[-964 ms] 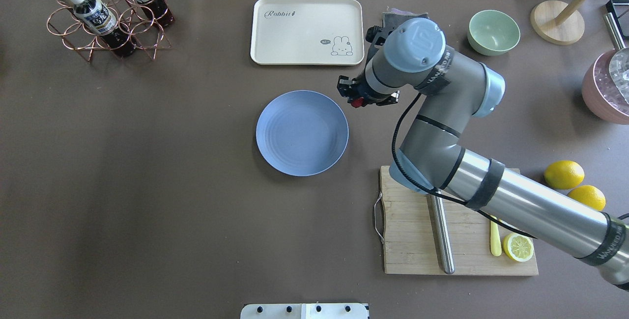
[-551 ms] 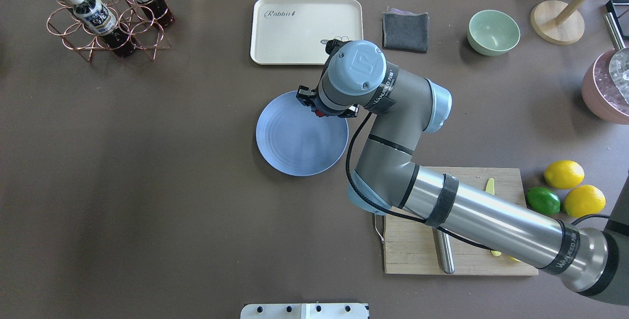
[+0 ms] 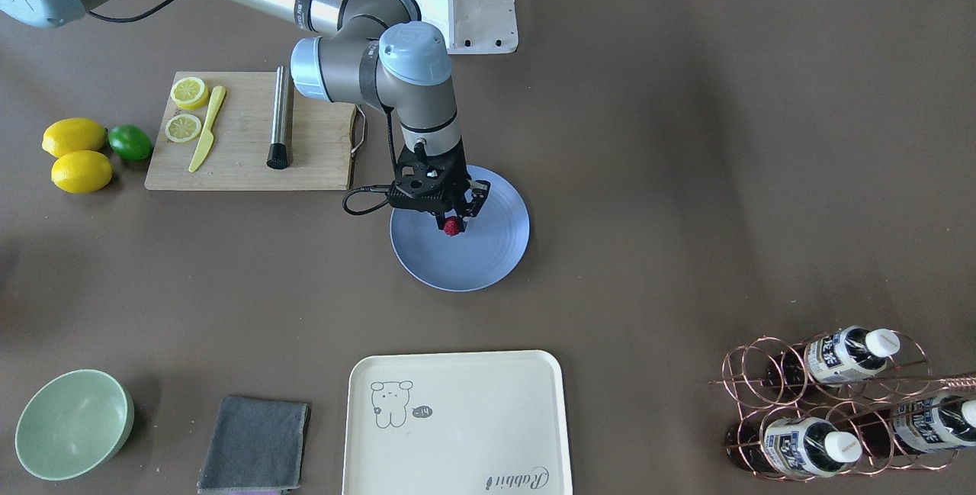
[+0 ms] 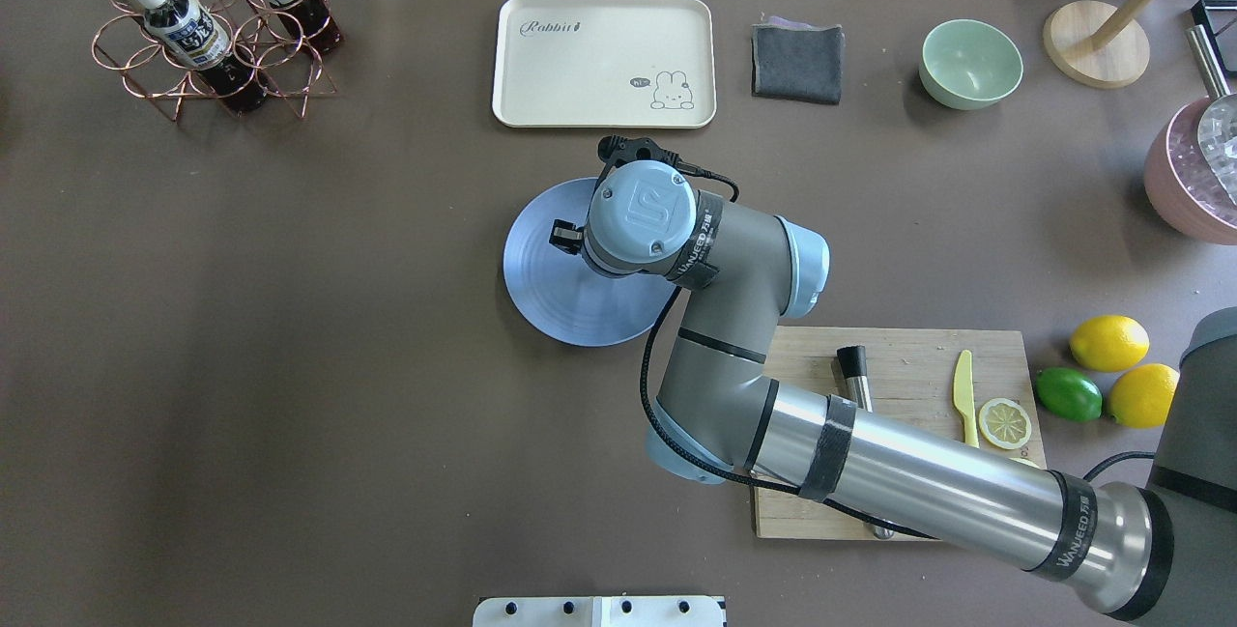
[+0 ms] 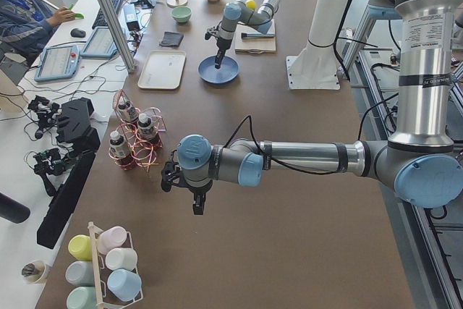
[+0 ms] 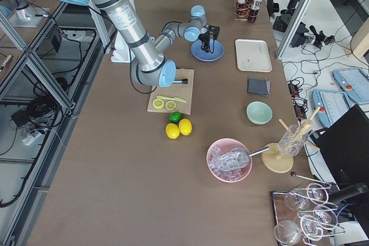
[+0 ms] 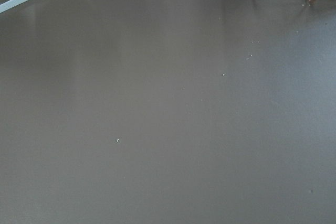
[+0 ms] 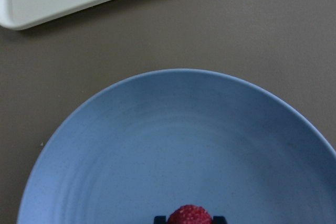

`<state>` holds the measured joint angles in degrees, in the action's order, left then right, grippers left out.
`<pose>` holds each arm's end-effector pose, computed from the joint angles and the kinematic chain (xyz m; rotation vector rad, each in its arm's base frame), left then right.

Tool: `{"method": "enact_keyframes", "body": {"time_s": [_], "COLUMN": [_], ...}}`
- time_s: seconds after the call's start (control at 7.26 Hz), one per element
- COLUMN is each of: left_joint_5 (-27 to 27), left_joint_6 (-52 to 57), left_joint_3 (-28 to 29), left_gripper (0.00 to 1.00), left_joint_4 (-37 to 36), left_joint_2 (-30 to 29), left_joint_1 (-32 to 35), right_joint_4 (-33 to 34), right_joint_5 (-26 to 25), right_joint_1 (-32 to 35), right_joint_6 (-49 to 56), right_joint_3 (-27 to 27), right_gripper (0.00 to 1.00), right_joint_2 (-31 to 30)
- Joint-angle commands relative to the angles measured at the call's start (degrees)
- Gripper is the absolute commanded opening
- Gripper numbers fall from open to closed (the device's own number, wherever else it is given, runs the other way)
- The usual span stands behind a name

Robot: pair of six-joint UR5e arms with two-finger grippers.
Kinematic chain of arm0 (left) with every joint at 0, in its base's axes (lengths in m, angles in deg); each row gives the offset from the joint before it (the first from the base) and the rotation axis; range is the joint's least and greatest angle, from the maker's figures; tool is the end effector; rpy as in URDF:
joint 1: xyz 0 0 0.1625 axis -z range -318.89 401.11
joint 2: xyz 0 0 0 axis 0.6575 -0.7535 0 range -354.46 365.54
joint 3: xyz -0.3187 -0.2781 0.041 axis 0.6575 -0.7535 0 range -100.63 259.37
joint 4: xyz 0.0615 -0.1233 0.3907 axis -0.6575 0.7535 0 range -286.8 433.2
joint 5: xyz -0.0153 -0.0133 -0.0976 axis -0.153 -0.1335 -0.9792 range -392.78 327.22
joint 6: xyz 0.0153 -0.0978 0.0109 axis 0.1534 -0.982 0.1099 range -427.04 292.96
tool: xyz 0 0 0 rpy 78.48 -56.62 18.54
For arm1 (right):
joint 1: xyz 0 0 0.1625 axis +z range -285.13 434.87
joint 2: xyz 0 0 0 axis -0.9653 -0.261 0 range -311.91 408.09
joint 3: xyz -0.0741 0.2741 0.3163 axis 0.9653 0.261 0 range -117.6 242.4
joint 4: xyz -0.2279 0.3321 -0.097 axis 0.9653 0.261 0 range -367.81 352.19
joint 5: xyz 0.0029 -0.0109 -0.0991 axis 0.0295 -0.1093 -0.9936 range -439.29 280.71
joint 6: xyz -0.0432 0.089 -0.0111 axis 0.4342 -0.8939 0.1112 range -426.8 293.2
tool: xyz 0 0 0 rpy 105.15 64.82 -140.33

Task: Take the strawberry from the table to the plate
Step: 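Carry the strawberry with the right gripper over the blue plate and lower it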

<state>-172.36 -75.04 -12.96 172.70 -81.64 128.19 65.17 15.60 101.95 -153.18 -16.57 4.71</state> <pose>-0.0330 -0.4822 0.6383 0.0646 0.8735 -0.0148 -0.6264 -0.4605 0.2071 0.1675 -0.9106 0.3408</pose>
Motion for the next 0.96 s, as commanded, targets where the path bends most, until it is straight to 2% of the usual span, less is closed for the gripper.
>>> {"method": "enact_keyframes", "body": {"time_s": [0.0, 0.14, 0.28, 0.41, 0.69, 0.83], "left_joint_5": [-0.3, -0.3, -0.3, -0.3, -0.3, -0.3], "left_joint_6": [0.0, 0.0, 0.0, 0.0, 0.0, 0.0], "left_joint_3": [0.0, 0.0, 0.1, 0.1, 0.1, 0.2], "left_gripper": [0.99, 0.99, 0.99, 0.99, 0.99, 0.99], "left_joint_4": [0.0, 0.0, 0.0, 0.0, 0.0, 0.0], "left_joint_2": [0.1, 0.1, 0.1, 0.0, 0.1, 0.1], "left_joint_1": [0.0, 0.0, 0.0, 0.0, 0.0, 0.0], "right_joint_4": [-0.1, -0.2, -0.1, -0.1, -0.1, 0.5], "right_joint_5": [-1.8, -2.9, -4.4, -5.8, -3.2, 2.9], "right_joint_1": [-1.0, -1.5, -2.0, -2.4, 1.3, 5.9], "right_joint_6": [0.4, 0.6, 0.8, 0.9, 4.2, 6.6], "right_joint_3": [0.4, 0.8, 0.9, 0.8, 0.0, -0.3], "right_gripper": [0.0, 0.0, 0.69, 1.0, 1.0, 1.0], "right_joint_2": [0.1, 0.1, 0.1, 0.2, 0.4, 0.0]}}
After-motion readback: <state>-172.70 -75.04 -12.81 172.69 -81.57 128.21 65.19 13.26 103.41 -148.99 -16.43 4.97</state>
